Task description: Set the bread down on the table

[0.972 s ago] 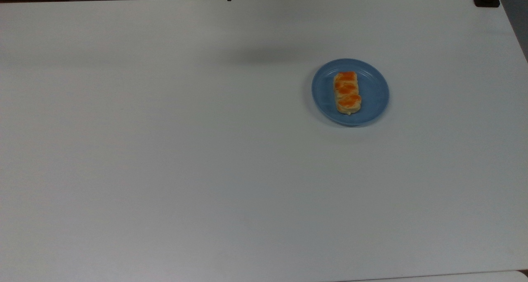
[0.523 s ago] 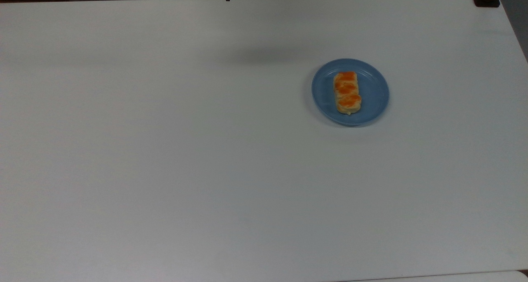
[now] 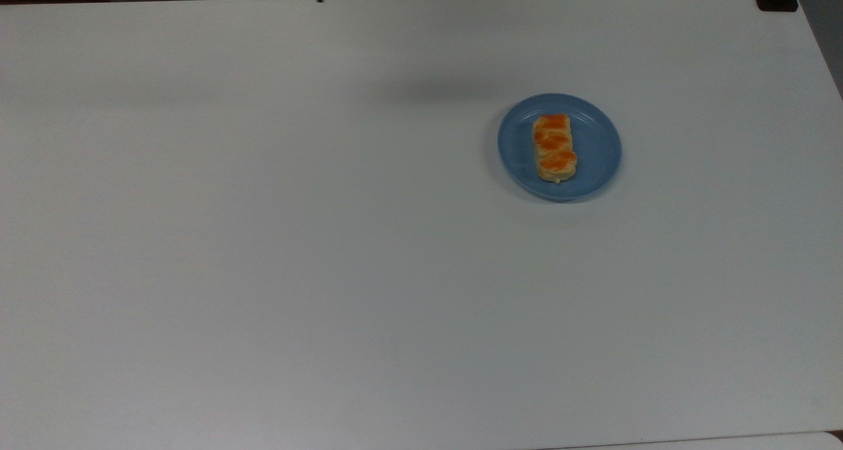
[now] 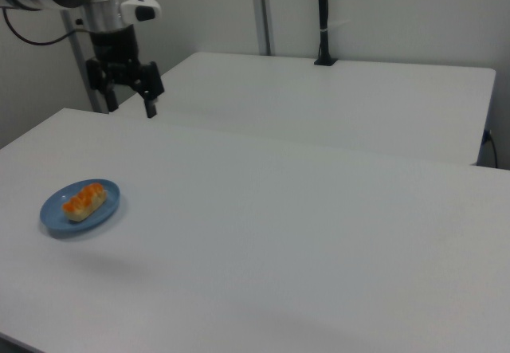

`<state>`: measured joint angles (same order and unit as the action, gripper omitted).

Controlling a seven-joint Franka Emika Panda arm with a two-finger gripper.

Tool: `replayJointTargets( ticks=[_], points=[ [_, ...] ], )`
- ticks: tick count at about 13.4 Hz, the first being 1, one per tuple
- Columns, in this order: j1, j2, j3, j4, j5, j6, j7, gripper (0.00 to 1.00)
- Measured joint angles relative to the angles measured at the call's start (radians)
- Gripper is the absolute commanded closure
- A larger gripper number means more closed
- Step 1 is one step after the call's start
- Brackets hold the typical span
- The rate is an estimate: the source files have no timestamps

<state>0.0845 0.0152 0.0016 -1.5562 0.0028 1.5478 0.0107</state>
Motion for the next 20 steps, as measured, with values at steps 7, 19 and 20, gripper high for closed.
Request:
replayJointTargets(
  ticks=[7,19,20],
  points=[
    [0.332,0.007,0.011,-0.026,0.021,0.062,0.332,0.0],
    [0.418,0.357,0.012,-0.17,0.016,0.492,0.372,0.0],
    [0.418,0.373,0.013,-0.177,0.003,0.531,0.399,0.0]
  ],
)
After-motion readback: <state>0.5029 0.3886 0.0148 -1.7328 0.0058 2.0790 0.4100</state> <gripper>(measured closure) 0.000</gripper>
